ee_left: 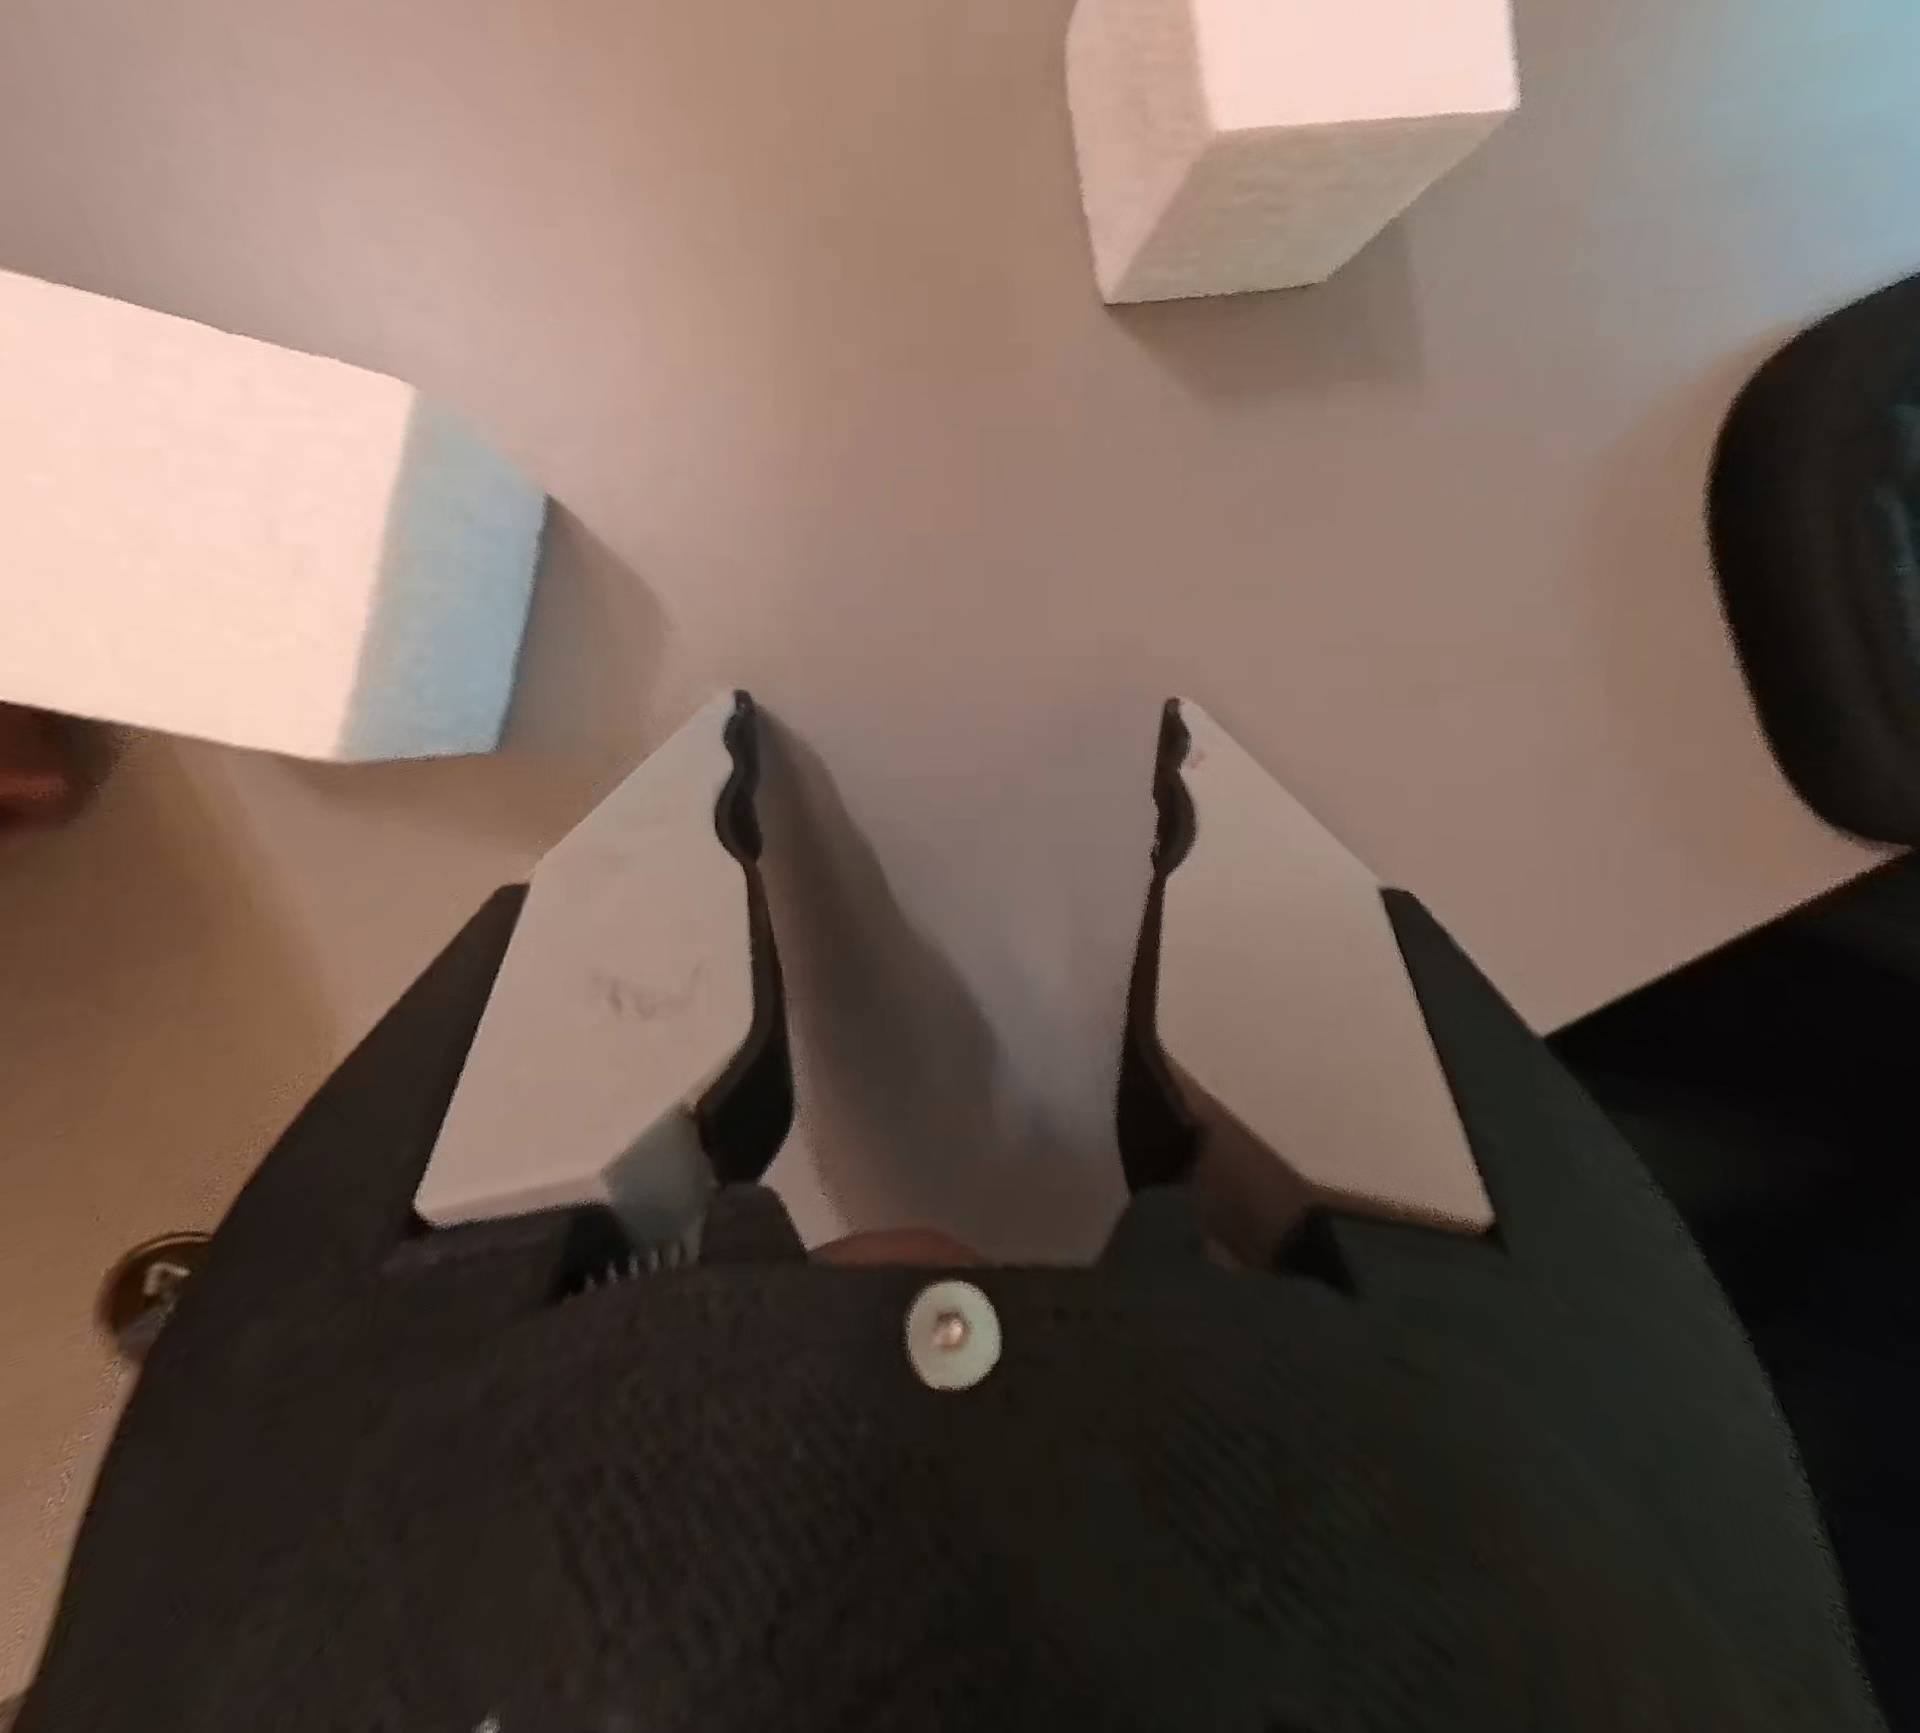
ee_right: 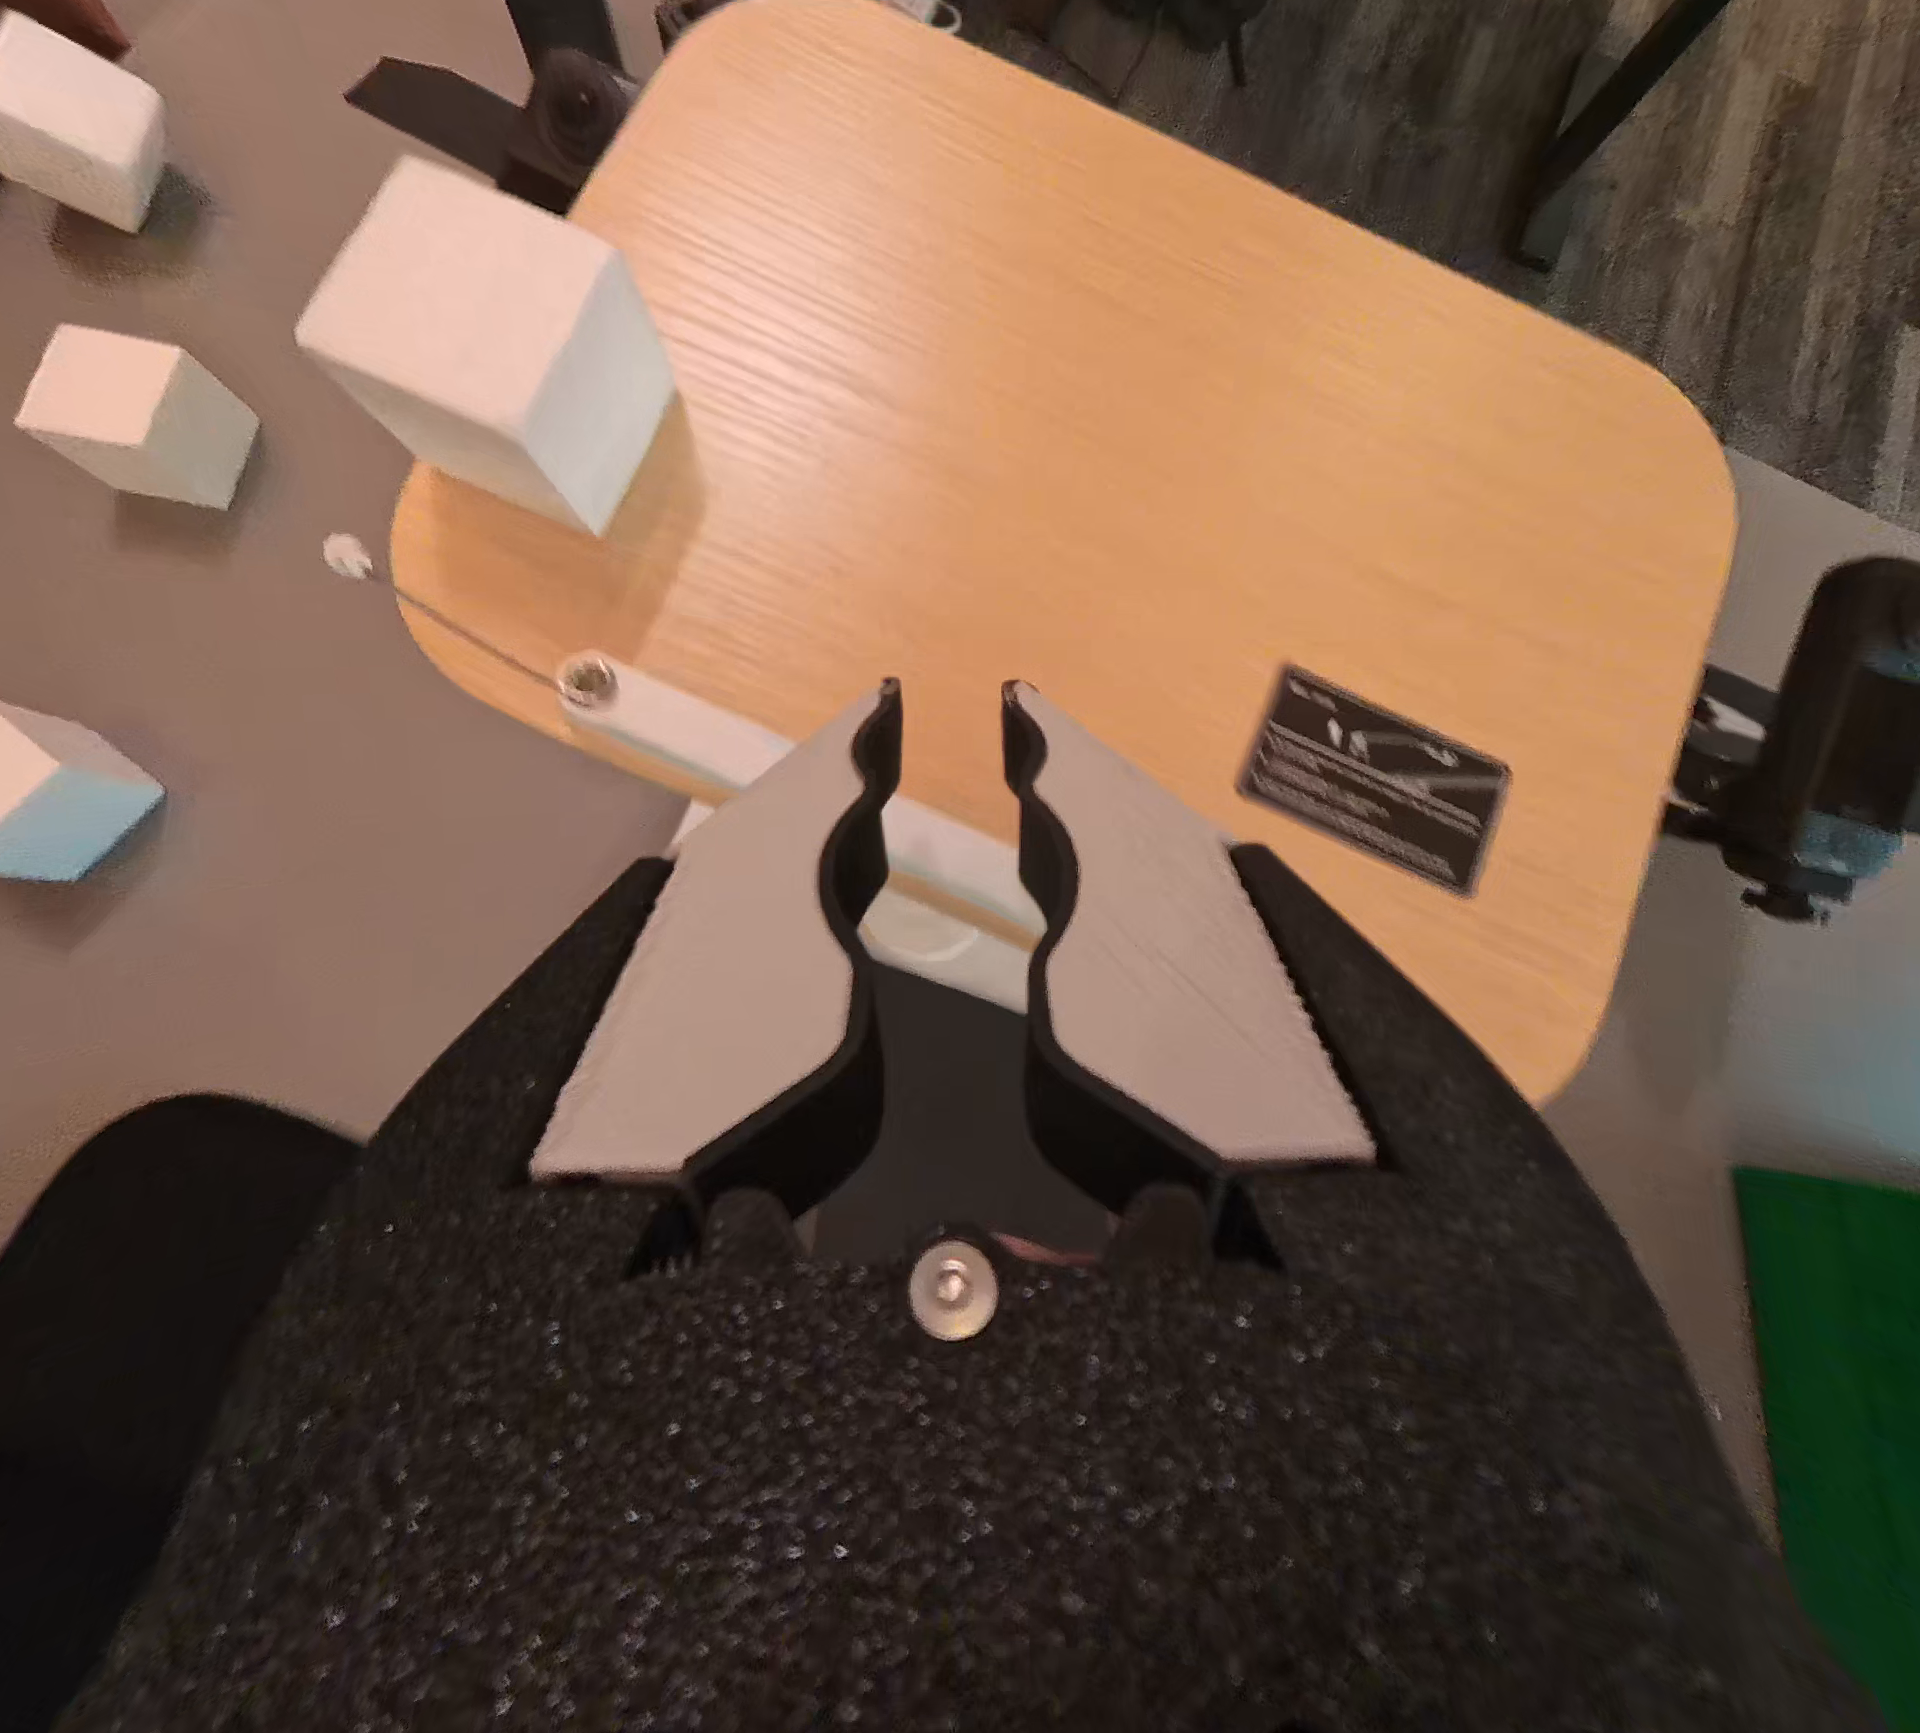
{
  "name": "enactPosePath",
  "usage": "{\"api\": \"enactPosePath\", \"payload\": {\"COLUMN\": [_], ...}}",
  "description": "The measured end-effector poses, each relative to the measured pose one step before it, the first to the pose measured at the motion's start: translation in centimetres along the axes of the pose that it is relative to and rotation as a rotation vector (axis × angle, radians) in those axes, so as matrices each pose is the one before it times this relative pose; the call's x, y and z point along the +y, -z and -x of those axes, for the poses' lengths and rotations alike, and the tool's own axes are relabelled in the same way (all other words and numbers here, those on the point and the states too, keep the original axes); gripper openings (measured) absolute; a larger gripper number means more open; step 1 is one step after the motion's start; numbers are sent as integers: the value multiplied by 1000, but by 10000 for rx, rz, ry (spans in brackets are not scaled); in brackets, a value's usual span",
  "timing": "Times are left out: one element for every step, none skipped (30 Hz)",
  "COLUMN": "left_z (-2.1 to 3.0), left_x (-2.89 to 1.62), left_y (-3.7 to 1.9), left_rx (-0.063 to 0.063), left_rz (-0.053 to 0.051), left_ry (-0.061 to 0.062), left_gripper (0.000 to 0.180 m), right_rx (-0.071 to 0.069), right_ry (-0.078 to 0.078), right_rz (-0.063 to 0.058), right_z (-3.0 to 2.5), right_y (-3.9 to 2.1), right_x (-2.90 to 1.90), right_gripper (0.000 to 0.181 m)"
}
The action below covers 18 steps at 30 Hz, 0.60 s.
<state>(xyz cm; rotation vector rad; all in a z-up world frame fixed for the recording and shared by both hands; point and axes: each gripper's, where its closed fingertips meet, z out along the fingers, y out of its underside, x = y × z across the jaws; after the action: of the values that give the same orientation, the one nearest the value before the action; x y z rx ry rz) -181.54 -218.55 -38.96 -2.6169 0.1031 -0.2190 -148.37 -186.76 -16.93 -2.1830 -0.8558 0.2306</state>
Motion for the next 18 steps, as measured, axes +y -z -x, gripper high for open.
{"api": "enactPosePath", "payload": {"left_z": [-536, -541, -494, -448, -421, -315, -211, -167, -96, -53, -86, -123, -96, -22, 12, -65, -110, -129], "left_x": [177, 216, 240, 268, 297, 275, 242, 225, 210, 187, 205, 203, 230, 250, 287, 309, 329, 323], "left_y": [168, 210, 210, 225, 228, 234, 267, 284, 303, 334, 322, 301, 267, 228, 176, 109, 32, -41], "left_rx": [163, 170, 146, 129, 133, 91, 56, 67, 52, 51, 87, 120, 106, 58, 43, 92, 125, 111], "left_rz": [-88, -90, -88, -67, -43, -41, -47, -42, -43, -58, -51, -36, -24, -19, 1, 23, 39, 51], "left_ry": [78, 41, 15, -6, -53, -73, -68, -74, -70, -45, -8, 5, -22, -49, -56, -50, -43, -50], "left_gripper": [74, 74, 74, 73, 72, 72, 72, 72, 72, 72, 71, 71, 71, 71, 71, 70, 70, 70], "right_rx": [-19, -38, -71, -72, -155, -466, -917, -1147, -905, -341, 191, 261, 181, 127, 38, -34, -51, -76], "right_ry": [62, 77, 92, 128, 191, 205, 165, 166, 211, 249, 215, 159, 55, -49, -84, -86, -101, -92], "right_rz": [35, 111, 241, 326, 349, 326, 114, -233, -500, -571, -383, -128, 67, 143, 81, -36, -83, -73], "right_z": [620, 682, 784, 869, 1093, 1676, 2521, 3020, 2802, 1951, 916, 502, 357, 283, 360, 485, 535, 579], "right_y": [-891, -993, -1082, -1103, -1063, -889, -506, 29, 459, 652, 707, 698, 668, 682, 757, 806, 843, 807], "right_x": [-940, -947, -803, -652, -487, -404, -690, -1151, -1405, -1313, -821, -197, 331, 695, 842, 891, 1030, 1188], "right_gripper": [17, 16, 16, 15, 12, 5, 1, 1, 1, 0, 0, 0, 2, 4, 7, 9, 11, 14]}}
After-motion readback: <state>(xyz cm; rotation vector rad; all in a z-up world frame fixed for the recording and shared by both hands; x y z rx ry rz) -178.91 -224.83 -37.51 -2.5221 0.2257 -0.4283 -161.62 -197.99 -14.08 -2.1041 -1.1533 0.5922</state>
